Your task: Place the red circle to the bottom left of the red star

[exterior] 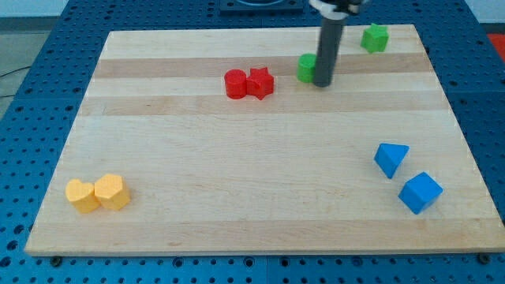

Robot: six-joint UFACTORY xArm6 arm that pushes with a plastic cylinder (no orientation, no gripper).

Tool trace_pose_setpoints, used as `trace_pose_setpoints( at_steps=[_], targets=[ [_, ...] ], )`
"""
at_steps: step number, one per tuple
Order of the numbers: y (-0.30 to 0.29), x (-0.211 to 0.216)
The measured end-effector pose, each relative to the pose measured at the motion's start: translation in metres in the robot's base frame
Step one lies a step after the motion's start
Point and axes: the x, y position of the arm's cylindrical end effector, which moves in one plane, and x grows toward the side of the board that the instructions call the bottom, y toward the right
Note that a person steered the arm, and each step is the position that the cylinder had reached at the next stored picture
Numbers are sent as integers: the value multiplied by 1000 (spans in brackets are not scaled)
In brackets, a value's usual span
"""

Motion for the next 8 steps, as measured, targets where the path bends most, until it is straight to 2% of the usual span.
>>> trace_pose_setpoints(
  at_steps=[1, 3, 4, 5, 6, 7, 8],
  targets=[
    [-20, 0],
    [-98, -22],
    [-90, 23],
    [-88, 39],
    [-100, 22],
    [-138, 14],
    [-198, 26]
  ],
)
